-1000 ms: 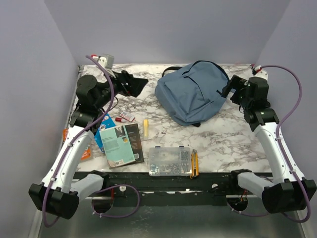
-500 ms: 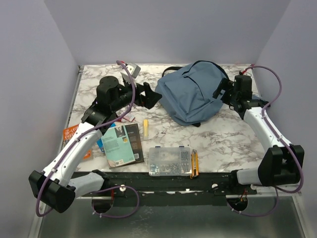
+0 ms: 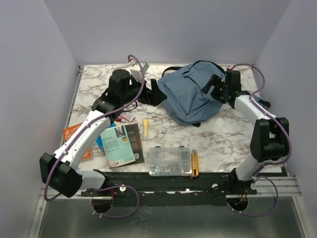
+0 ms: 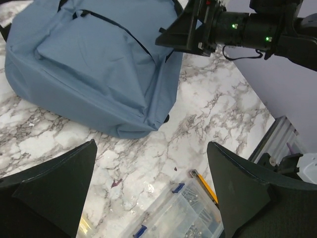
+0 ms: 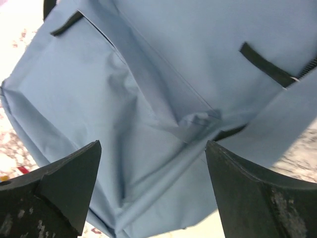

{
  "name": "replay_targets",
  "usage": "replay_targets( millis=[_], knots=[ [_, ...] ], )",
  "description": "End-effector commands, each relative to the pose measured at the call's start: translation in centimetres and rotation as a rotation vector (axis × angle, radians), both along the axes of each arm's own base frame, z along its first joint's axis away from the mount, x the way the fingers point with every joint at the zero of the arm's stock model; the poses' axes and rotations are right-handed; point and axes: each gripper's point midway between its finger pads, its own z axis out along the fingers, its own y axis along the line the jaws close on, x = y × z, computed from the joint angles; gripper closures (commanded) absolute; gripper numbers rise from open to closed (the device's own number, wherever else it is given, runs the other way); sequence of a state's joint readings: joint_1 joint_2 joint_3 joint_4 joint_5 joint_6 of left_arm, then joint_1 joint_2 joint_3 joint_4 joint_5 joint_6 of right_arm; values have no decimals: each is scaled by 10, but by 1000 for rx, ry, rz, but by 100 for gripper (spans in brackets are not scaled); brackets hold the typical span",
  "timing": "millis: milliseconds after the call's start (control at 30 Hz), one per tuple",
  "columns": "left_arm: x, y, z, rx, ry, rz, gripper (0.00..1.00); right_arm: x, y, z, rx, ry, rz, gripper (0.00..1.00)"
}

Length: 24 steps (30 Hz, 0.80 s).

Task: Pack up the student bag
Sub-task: Unzip the student bag at the center of the board.

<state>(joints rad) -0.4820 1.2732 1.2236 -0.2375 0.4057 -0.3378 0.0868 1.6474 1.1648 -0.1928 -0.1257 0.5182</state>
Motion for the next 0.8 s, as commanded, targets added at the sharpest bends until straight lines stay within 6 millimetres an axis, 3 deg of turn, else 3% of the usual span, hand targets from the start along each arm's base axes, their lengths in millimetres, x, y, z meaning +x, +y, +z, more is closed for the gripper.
replay_targets(
  millis=[0,133,267,400,600,767],
  knots=[
    [-5,-14,-14,1,140,-57,6,23,26,9,131,-33,-7,11],
    [-4,-28,-37,1,268,-110,8,41,24,-9,74,-31,-4,12],
    [3,-42,-66,-1,379,-147,20,48,15,-33,-86,-8,36,18],
    [17,-55,-82,-17,454,-156,27,35,10,-58,-137,32,50,36],
    [43,-92,-62,-242,568,-184,31,-9,15,-82,-135,67,107,60],
    [91,-120,-55,-321,609,-164,33,-29,5,-83,-161,85,76,59]
  ],
)
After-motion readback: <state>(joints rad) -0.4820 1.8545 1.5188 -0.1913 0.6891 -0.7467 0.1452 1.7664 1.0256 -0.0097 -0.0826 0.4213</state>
